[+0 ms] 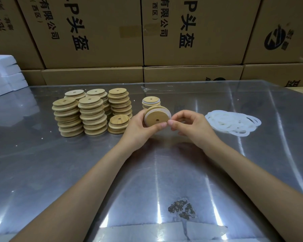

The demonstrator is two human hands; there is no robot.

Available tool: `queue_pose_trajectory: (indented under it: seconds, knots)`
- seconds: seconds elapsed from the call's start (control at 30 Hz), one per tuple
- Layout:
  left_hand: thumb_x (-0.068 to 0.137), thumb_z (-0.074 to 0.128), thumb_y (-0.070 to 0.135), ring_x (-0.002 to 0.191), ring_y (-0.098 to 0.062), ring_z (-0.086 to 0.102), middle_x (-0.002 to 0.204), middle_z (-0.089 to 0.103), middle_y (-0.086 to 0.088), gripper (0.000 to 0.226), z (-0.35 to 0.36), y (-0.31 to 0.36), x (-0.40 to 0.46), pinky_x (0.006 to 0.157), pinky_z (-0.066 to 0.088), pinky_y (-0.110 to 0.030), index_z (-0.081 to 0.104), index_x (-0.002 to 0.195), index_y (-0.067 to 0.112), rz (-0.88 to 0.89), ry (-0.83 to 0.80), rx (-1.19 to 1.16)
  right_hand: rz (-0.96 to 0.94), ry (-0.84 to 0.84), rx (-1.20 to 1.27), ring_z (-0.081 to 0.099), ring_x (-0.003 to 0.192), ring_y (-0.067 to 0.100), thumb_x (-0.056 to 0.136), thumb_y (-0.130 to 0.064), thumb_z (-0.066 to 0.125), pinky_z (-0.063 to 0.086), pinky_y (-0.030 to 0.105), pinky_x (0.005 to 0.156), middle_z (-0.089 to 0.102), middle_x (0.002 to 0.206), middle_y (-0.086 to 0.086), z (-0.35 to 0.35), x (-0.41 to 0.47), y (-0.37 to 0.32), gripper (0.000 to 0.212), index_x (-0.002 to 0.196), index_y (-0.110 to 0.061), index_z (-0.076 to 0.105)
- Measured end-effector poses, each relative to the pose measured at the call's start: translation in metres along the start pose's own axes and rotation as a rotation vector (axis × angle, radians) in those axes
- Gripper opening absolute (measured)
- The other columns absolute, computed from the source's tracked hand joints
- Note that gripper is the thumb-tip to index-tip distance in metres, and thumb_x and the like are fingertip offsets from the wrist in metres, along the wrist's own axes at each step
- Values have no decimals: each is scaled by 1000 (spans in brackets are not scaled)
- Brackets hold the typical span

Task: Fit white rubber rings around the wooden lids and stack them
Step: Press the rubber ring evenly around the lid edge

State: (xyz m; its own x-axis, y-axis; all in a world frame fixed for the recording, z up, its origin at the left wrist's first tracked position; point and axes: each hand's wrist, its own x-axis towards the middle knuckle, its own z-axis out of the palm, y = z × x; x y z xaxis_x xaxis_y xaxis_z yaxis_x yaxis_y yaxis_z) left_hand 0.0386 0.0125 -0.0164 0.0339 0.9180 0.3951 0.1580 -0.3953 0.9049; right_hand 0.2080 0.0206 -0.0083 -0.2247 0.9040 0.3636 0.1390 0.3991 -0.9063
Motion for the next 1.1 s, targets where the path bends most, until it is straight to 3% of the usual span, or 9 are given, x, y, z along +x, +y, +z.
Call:
queue_pose_trajectory:
  seconds: [0.07, 0.23, 0.37, 0.57, 0.8, 0.93, 1.1]
  knots:
    - [77, 74, 3, 78, 7, 62, 88, 68, 14, 35, -1, -2, 0, 72, 49, -13, 60, 98, 28, 22, -27, 18, -13, 1, 9, 59, 62, 0, 82, -13, 72, 47, 13, 58, 63, 64, -9, -2, 1, -1, 12, 75, -19, 64]
    - [75, 76, 5, 76, 8, 63, 78, 71, 23, 34, -4, -7, 1, 70, 48, -10, 64, 92, 32, 29, -43, 50, -56, -16, 6, 59, 64, -3, 81, -13, 73, 46, 11, 61, 64, 66, -14, -2, 1, 0, 11, 76, -19, 66]
    - [75, 78, 9, 75, 3, 64, 77, 71, 20, 31, -4, -11, 2, 73, 52, -17, 65, 90, 34, 20, -36, 59, -70, 2, 21, 59, 68, -3, 81, -13, 73, 47, 12, 63, 65, 69, -14, -2, 2, 0, 12, 77, -22, 66]
    - [75, 78, 12, 74, 1, 65, 77, 71, 18, 30, -4, -11, 3, 71, 52, -18, 66, 90, 34, 10, -59, 78, -40, 10, 52, 59, 71, -1, 83, -14, 71, 49, 18, 65, 65, 67, -16, -2, 0, -1, 14, 75, -25, 67]
    - [74, 80, 13, 79, -10, 64, 83, 70, 8, 28, -3, -11, 2, 84, 54, -43, 67, 92, 29, -28, -60, 100, -66, 30, 42, 59, 70, 1, 82, -11, 72, 49, 18, 65, 66, 70, -13, -1, 0, 0, 12, 77, -22, 68]
    - [73, 80, 13, 74, -6, 62, 75, 69, 14, 27, -2, -9, 1, 82, 54, -42, 66, 87, 32, -35, -64, 122, -118, 40, 11, 59, 67, -1, 80, -6, 72, 46, 13, 64, 67, 72, -9, -1, 1, 0, 13, 77, -19, 68]
    - [74, 80, 19, 81, -9, 64, 86, 71, 5, 27, -3, -9, 0, 84, 53, -38, 68, 97, 26, -40, -85, 179, -136, 45, 2, 60, 66, -2, 80, -7, 73, 47, 12, 64, 67, 71, -12, -1, 1, 1, 15, 77, -21, 69]
